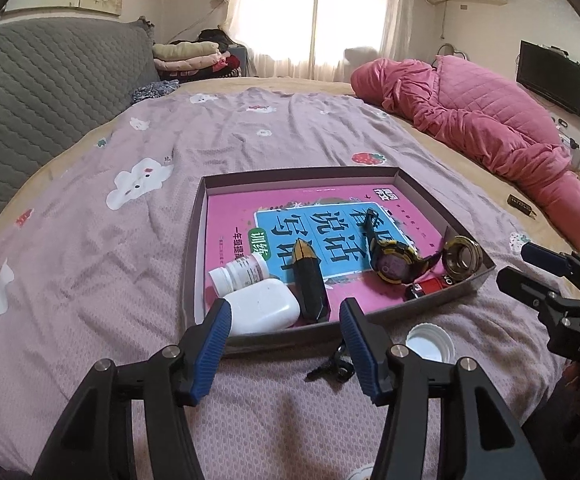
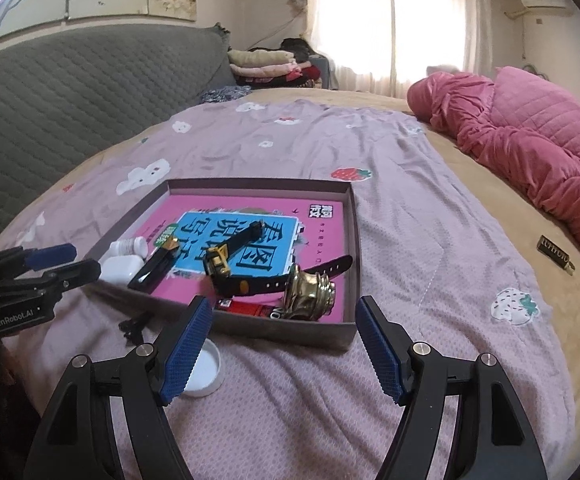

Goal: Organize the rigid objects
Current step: 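Open both tools and withdraw them from the grey box, then move the left tool to the black clip while the right tool reaches the white bottle cap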

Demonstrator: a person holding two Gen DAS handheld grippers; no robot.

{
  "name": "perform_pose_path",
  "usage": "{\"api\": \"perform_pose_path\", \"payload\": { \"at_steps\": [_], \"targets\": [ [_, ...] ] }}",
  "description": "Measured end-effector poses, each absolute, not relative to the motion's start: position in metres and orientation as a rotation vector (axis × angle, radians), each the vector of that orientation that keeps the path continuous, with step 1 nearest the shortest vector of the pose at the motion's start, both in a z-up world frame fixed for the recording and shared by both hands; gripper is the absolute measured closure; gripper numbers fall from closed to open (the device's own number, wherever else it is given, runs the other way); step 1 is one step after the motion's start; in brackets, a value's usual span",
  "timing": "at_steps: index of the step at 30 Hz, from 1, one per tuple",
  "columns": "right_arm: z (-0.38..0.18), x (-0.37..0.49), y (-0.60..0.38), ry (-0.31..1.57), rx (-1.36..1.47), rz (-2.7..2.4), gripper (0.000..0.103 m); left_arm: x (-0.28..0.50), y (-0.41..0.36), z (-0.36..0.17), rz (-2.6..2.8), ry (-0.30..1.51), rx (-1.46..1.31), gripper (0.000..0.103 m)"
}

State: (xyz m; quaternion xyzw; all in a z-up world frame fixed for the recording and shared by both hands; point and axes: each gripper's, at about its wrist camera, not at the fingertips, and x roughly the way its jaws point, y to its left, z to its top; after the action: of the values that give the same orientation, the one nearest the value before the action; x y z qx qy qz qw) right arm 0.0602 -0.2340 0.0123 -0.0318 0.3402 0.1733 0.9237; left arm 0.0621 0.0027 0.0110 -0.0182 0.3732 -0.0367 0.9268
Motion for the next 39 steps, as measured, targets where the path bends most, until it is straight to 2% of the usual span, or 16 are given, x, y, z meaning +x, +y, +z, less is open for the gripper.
{"api": "perform_pose_path", "payload": {
  "at_steps": [19,39],
  "targets": [
    [0.016,0.034,-0.212,0.710,-0.126,0.400,0.027,0.039,-0.004,0.012,-0.123,0.808,-0.033,0.047],
    [-0.018,0.029,-0.194,0.837,-0.149,0.486,0.027,0.042,-0.017,-0.009,-0.197,0.895,-0.028,0.047]
  ]
}}
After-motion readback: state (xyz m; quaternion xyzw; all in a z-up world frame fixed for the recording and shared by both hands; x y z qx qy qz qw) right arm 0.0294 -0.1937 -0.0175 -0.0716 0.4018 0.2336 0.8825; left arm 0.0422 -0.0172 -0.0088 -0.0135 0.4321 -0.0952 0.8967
